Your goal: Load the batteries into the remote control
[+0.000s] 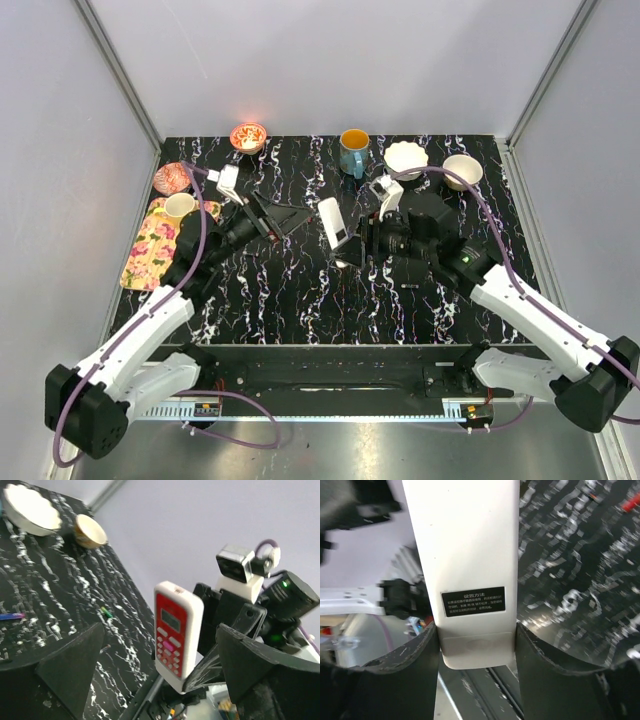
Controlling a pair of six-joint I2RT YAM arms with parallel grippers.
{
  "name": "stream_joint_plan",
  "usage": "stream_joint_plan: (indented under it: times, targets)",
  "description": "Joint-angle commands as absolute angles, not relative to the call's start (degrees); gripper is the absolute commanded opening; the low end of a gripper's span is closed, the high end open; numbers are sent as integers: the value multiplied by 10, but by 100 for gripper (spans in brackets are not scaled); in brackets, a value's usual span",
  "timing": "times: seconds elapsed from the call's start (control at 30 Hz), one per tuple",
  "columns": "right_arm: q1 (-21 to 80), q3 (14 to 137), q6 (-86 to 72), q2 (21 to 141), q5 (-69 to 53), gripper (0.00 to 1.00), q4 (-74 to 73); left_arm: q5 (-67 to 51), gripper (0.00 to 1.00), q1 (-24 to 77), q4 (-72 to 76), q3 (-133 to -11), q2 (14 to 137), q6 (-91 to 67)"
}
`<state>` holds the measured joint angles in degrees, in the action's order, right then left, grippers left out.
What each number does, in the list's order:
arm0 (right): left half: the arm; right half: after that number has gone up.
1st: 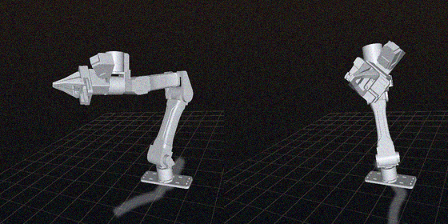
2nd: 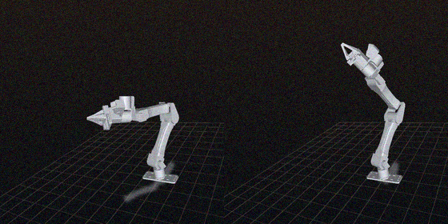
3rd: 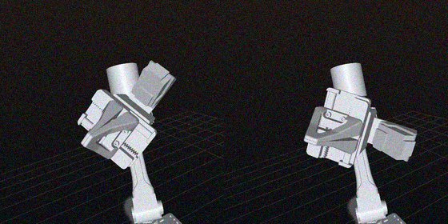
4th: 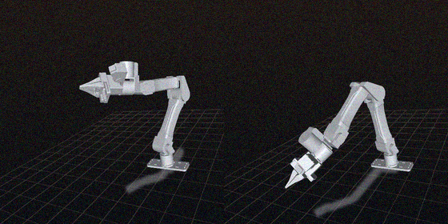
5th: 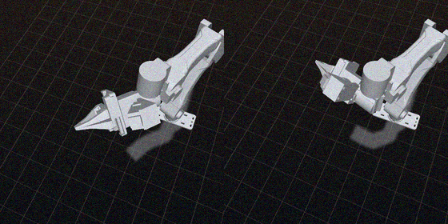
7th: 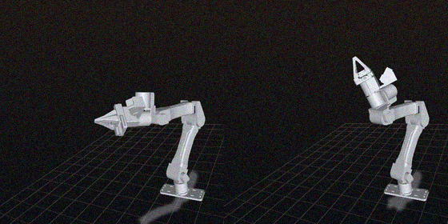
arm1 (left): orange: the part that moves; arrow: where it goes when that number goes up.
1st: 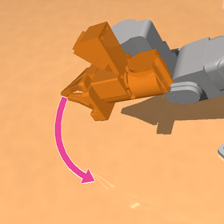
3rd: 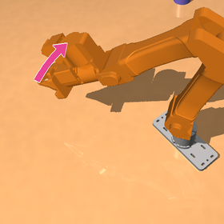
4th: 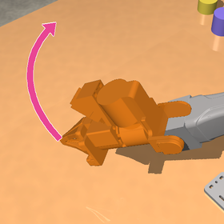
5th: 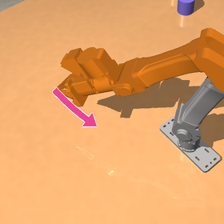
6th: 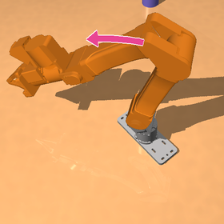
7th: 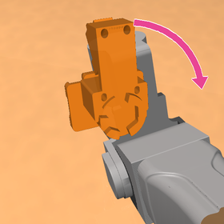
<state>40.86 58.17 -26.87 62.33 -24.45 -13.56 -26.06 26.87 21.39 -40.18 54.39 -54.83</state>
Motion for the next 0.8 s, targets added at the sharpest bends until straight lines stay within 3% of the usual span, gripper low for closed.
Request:
stream_joint_plan:
  times: [0.0, 0.17, 0.3, 0.77]
  targets:
    - [430, 601, -180, 629, -104, 0, -268, -150, 99, 303, 86, -422, 525, -494]
    - [446, 602, -184, 637, -78, 0, -260, -34, 99, 397, 17, -472, 548, -459]
    - [457, 610, -189, 643, -66, 0, -258, -8, 99, 426, -18, -505, 603, -462]
    - [475, 621, -191, 645, -48, 0, -266, 24, 65, 475, -26, -563, 705, -474]
